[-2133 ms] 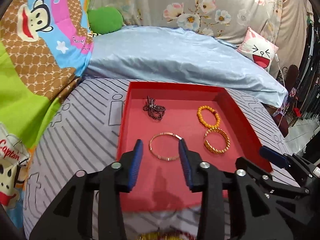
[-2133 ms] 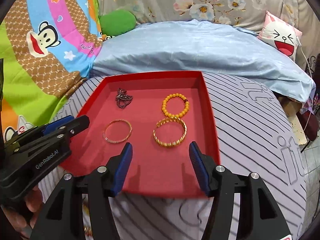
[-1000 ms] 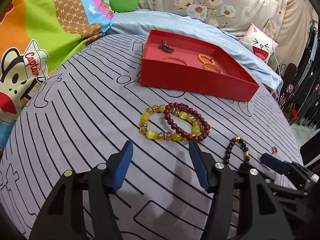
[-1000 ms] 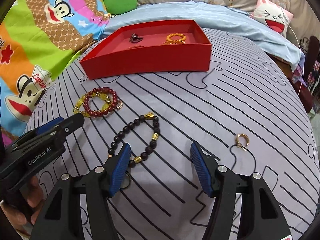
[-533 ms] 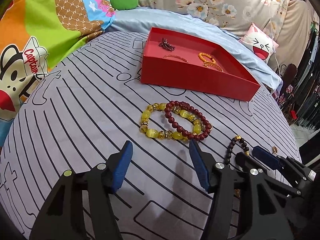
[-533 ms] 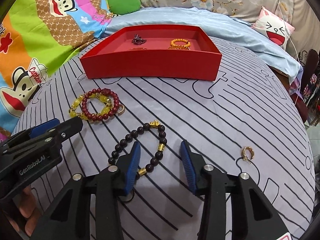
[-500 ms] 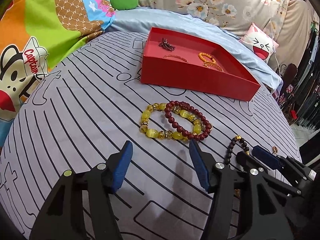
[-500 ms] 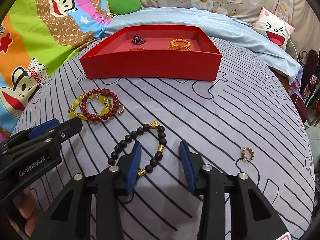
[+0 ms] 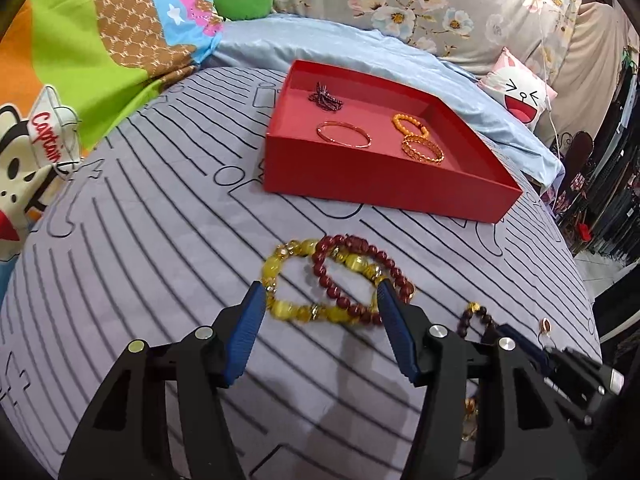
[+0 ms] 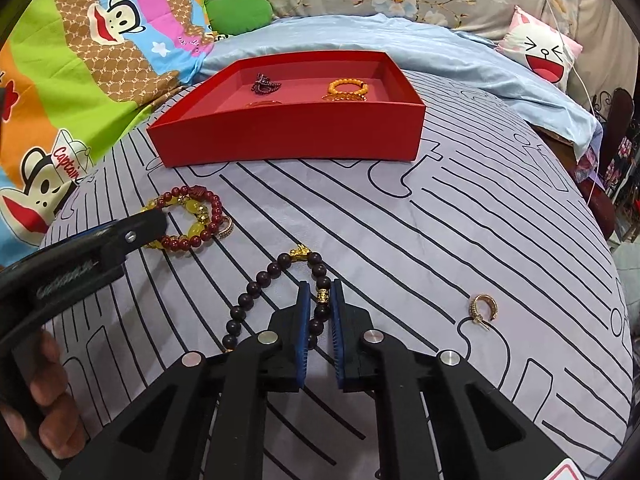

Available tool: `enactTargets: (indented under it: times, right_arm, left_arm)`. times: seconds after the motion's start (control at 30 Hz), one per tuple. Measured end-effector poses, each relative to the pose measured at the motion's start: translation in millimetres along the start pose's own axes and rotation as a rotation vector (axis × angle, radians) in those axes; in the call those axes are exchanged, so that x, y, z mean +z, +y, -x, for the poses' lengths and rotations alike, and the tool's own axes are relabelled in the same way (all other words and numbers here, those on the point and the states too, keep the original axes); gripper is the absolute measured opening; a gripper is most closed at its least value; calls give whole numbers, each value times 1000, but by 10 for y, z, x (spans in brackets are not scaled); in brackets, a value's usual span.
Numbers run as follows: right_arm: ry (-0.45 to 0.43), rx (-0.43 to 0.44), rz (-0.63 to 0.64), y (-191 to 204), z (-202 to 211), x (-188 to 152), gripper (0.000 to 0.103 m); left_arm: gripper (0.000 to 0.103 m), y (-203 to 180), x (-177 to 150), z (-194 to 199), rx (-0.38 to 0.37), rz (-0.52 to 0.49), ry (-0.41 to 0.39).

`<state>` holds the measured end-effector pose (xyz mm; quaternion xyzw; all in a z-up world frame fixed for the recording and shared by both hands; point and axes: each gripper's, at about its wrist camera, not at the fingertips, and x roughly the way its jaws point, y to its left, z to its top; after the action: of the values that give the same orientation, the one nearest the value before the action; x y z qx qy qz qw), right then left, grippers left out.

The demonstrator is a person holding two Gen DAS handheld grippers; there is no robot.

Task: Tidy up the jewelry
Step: 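Close the right tool on the black beaded bracelet while the left tool grasps the garnet bracelet, then carry both bracelets over the red tray and open both tools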

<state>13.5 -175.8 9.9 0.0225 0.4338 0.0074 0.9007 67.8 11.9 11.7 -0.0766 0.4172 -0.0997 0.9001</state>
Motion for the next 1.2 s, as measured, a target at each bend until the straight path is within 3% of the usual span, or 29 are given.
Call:
enactTargets:
  times: [0.13, 0.3, 0.5, 0.83, 1.0, 1.2]
  right_arm:
    - [1, 7, -6, -13, 0, 3, 9]
    - [1, 12, -10, -20, -8, 11, 9]
    - [1, 18, -15, -27, -11, 16, 9]
    - [0, 21, -18, -32, -6, 10, 9]
    - [0, 21, -18, -33, -7, 10, 9]
    - [0, 18, -16, -26, -11, 13, 9]
  left_arm:
    - [47, -5, 72, -99, -7, 11, 9]
    - [32, -39, 81, -161, -6, 0, 21]
    - [32, -127, 77, -62, 16, -24, -19]
    - [31, -192, 71, -204, 26, -42, 20]
    - [13, -199, 71, -216, 9, -42, 25]
    - [8, -231, 67, -199, -1, -52, 24]
